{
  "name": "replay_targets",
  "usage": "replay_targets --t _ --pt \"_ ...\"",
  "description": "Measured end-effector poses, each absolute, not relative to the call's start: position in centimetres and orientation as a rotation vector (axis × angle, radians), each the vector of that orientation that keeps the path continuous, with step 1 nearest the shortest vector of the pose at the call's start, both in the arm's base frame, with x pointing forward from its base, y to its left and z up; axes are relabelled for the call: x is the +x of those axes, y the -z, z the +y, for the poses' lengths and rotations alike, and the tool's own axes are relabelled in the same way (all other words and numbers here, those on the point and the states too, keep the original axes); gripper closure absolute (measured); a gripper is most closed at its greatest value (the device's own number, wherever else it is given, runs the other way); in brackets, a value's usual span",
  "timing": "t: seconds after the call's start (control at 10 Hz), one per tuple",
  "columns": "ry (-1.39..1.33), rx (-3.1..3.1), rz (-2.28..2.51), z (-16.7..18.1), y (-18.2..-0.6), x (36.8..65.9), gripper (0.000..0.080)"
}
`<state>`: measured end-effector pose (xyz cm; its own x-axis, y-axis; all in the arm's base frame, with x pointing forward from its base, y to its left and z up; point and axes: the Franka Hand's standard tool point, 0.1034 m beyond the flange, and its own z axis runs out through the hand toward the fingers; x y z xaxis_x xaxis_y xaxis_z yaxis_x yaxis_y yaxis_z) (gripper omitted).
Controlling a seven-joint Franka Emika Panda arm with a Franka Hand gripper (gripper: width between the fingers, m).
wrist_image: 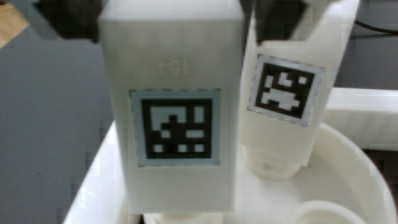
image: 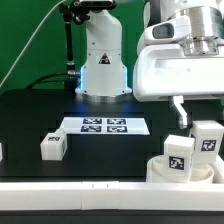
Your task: Assemble stool
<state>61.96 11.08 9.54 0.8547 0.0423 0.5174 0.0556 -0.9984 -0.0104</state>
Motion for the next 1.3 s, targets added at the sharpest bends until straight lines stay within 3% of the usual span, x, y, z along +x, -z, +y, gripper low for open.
replay_targets --t 0.1,0.2,0.6,1.0,1.3 --pt "0.836 -3.001 -0.079 11.1 -9.5 62.0 0.0214" --pt "0.839 -3.001 -0.076 11.0 -9.6 62.0 0.0167" --pt "0.835 -2.991 -0.061 10.8 -11.8 62.5 0.0151" --pt "0.823 -2.997 -0.063 10.8 -11.3 62.3 0.015" --pt "0.665 -3.034 -0.06 10.7 -10.0 61.7 0.015"
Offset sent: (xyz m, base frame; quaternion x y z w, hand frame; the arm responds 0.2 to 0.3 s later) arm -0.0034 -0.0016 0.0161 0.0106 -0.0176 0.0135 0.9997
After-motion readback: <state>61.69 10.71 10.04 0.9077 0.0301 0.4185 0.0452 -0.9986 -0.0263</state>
